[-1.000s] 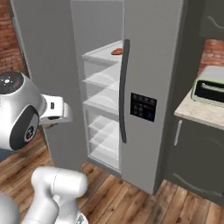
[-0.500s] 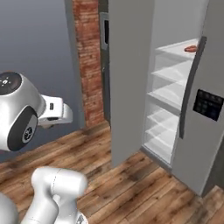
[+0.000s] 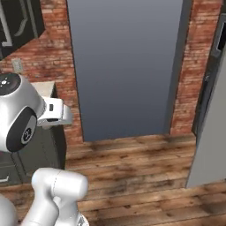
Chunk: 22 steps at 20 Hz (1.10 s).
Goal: Retrieve the bottle and the shaker from the cabinet and place them next to the mixing bowl on the counter. Then add garlic from the fridge to the mixing bowl.
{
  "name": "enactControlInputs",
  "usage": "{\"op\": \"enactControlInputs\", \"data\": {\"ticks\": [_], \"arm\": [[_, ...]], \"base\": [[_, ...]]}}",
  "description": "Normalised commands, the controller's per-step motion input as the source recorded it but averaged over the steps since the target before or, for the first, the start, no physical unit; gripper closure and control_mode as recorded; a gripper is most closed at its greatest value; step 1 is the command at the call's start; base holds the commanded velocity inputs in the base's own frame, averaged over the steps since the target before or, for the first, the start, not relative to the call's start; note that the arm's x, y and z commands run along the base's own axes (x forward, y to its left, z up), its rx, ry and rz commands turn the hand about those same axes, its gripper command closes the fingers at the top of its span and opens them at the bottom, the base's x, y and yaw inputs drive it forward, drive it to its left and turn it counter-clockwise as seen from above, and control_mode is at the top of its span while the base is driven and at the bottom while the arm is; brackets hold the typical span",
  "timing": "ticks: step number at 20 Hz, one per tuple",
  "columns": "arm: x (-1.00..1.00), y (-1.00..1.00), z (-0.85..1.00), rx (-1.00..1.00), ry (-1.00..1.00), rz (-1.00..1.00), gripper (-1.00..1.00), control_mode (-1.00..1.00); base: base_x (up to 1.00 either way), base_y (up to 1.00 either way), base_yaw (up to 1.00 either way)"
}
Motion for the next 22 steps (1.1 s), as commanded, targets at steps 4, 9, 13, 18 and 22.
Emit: {"op": "enactControlInputs", "data": {"ticks": [4, 9, 13, 18, 22], "arm": [[0.0, 0.0, 0.0, 0.0, 0.0, 0.0, 1.0, 1.0], [0.0, 0.0, 0.0, 0.0, 0.0, 0.0, 1.0, 1.0], [0.0, 0.0, 0.0, 0.0, 0.0, 0.0, 1.0, 1.0], [0.0, 0.0, 0.0, 0.0, 0.0, 0.0, 1.0, 1.0], [0.0, 0.0, 0.0, 0.0, 0.0, 0.0, 1.0, 1.0]], "base": [[-0.22, 0.53, 0.62], [0.37, 0.79, 0.13], [0.3, 0.76, -0.06], [0.02, 0.67, -0.2], [0.35, 0.56, -0.33]]}}
